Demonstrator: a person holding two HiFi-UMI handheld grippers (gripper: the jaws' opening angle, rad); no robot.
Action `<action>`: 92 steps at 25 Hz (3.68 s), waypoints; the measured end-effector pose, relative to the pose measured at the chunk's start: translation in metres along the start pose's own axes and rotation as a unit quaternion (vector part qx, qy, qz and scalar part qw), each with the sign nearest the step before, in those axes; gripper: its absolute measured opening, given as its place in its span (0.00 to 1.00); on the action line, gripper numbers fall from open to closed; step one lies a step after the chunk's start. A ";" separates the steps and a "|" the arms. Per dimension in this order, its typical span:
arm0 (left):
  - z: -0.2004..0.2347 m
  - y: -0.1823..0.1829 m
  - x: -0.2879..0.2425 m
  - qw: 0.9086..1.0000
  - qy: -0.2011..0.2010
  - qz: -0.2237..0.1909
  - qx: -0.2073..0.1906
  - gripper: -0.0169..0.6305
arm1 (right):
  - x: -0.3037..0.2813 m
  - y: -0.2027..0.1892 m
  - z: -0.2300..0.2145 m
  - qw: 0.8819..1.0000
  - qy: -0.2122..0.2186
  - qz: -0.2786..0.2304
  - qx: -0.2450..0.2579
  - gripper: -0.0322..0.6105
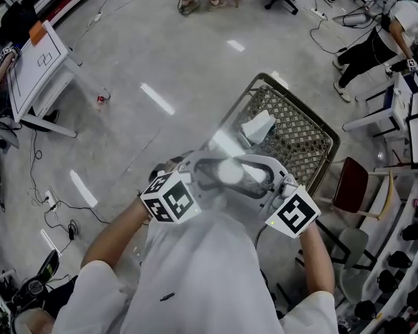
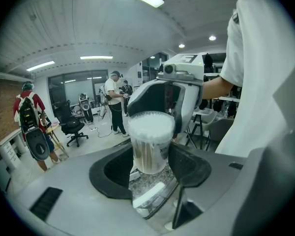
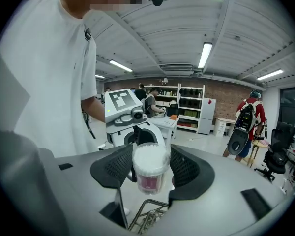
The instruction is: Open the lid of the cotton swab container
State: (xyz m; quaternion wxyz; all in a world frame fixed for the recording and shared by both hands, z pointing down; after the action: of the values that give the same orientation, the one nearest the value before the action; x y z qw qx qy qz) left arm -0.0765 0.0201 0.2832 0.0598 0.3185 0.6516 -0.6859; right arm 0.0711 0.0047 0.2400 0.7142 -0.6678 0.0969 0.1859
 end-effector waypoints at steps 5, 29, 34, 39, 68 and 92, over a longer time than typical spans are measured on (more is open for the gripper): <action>-0.003 -0.001 -0.001 1.000 0.015 0.008 -0.016 0.36 | 0.001 0.001 -0.002 0.999 0.015 0.004 -0.030 0.41; -0.017 -0.006 -0.004 1.000 -0.008 0.015 -0.018 0.36 | 0.018 0.013 -0.037 0.985 -0.131 -0.096 -0.059 0.20; -0.018 -0.005 -0.003 1.000 -0.009 0.009 -0.014 0.36 | 0.016 0.000 -0.041 0.984 -0.152 -0.077 -0.059 0.18; -0.020 -0.004 -0.005 1.000 -0.011 0.008 -0.006 0.36 | 0.022 -0.007 -0.036 0.980 -0.165 -0.085 -0.073 0.18; 0.010 0.013 -0.011 0.983 0.109 -0.060 0.133 0.36 | 0.112 -0.040 0.032 0.863 -0.470 -0.092 -0.161 0.09; 0.003 0.009 0.003 0.965 0.182 -0.099 0.158 0.36 | 0.097 -0.064 0.061 0.830 -0.525 -0.042 -0.184 0.07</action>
State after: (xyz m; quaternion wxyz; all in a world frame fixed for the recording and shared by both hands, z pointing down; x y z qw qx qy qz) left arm -0.0757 0.0175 0.2741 -0.1793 0.3775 0.5630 -0.7130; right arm 0.1785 0.0762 0.2670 0.5289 -0.5921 -0.3566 0.4925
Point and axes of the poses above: the fingertips, and each gripper's own axes: x backward along the fingers, z to its left, y out of its top, the point moved 10 cm from there along x, backward along the fingers, and after that the axes turned 2 degrees about z, right-handed, at the moved point
